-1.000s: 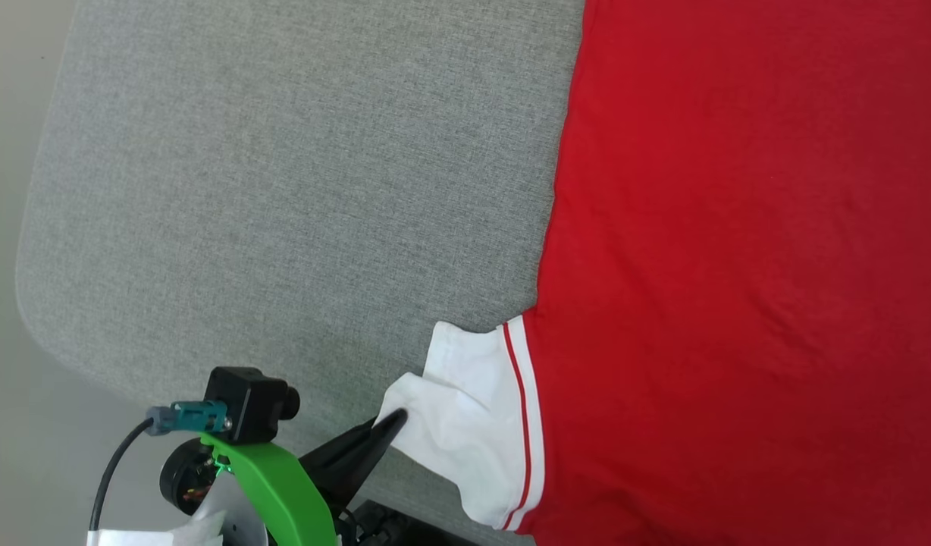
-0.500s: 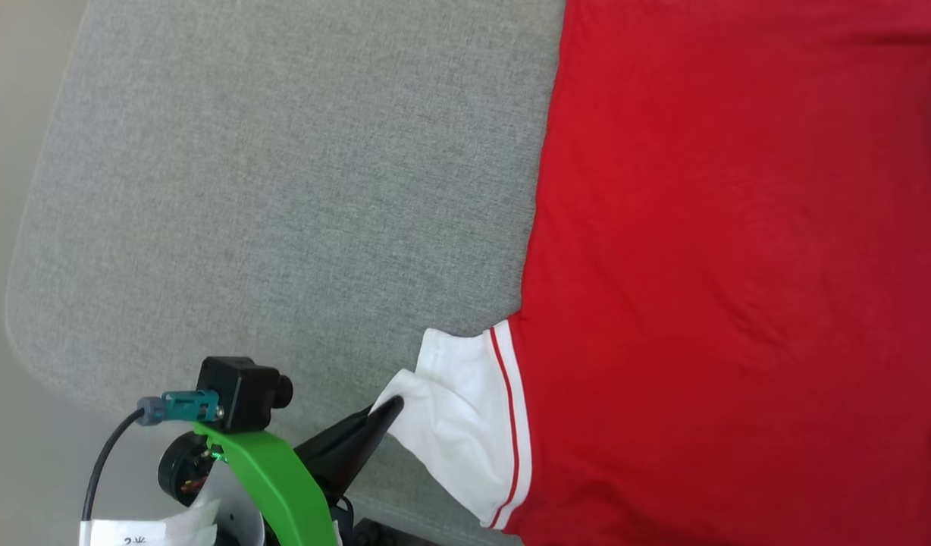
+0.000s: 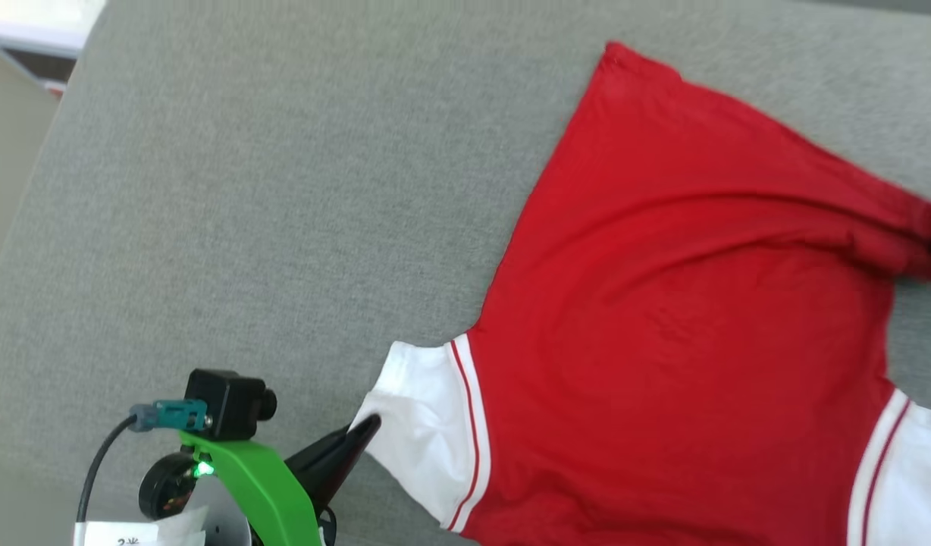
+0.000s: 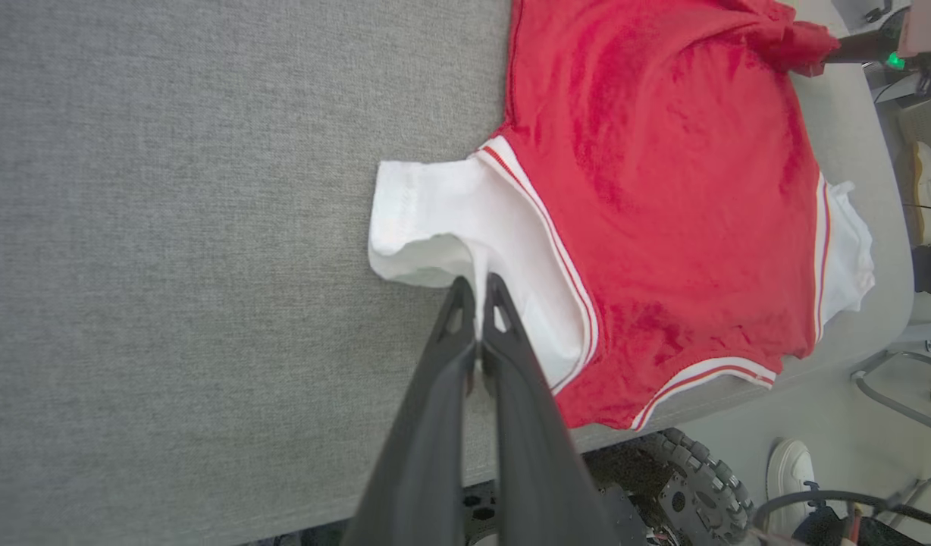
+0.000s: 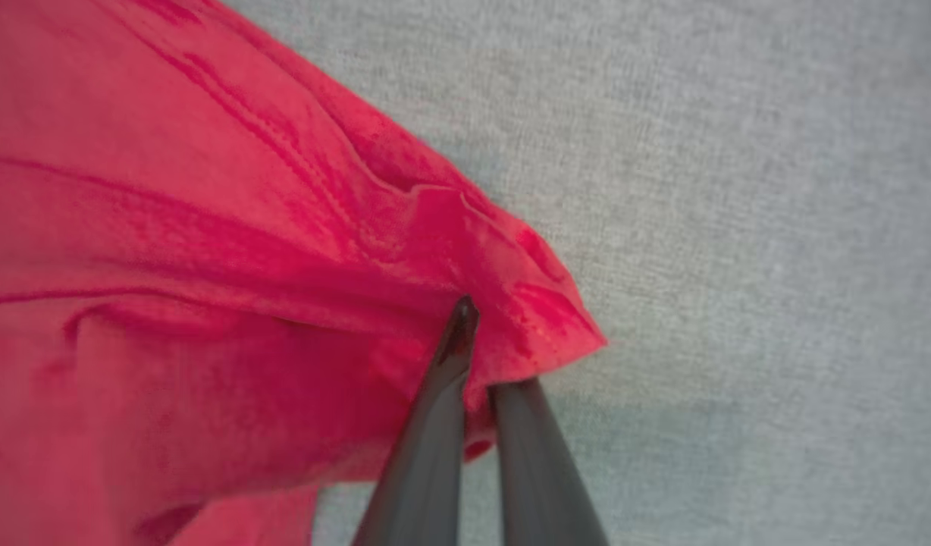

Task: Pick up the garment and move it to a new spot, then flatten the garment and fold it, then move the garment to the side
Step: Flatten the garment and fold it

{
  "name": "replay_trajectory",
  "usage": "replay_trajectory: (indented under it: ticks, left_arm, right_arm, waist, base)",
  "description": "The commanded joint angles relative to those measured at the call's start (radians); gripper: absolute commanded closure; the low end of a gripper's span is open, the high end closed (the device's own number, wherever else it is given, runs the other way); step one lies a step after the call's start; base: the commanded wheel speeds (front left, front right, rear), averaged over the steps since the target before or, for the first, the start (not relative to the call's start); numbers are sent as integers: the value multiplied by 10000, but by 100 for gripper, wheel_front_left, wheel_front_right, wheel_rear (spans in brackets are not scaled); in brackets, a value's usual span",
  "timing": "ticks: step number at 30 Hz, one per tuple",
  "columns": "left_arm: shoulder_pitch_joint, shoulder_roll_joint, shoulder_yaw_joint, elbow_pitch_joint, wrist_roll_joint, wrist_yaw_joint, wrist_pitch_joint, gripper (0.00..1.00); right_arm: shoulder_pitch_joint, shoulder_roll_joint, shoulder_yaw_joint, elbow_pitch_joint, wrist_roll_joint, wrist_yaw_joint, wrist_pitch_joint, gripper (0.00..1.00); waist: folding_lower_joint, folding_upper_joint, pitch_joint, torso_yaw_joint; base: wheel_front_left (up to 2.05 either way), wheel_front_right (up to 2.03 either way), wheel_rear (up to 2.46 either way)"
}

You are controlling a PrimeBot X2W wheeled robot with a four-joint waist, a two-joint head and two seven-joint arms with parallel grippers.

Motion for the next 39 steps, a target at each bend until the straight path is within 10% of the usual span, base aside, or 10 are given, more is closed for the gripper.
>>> replay_trajectory:
  ticks: [1, 33, 35, 39]
  left_arm:
    - [164, 82, 29, 70, -25, 82, 4, 100]
    - [773, -1069, -193, 1428, -108, 344, -1123, 100]
    - [734, -1086, -193, 1417, -125, 315, -1125, 100]
    - [667, -1061, -194, 1356, -116, 273, -1111, 100]
  right_arm:
    - [546, 51, -41, 110, 85, -9, -59, 100]
    - [7010, 1255, -1921, -2614, 1073, -9, -1057, 100]
    - [6979, 1292, -1909, -2712, 1132, -9, -1017, 0]
    - [6774, 1089, -1826, -3117, 1235, -9, -869, 0]
  waist:
    - [0, -1, -1136, -820]
    - [0, -1, -3088, -1758]
    - [0, -1, -3065, -1752]
    - [0, -1, -2933, -1679]
  base:
    - [0, 0, 0]
    - [0, 0, 0]
    - [0, 0, 0]
    - [0, 0, 0]
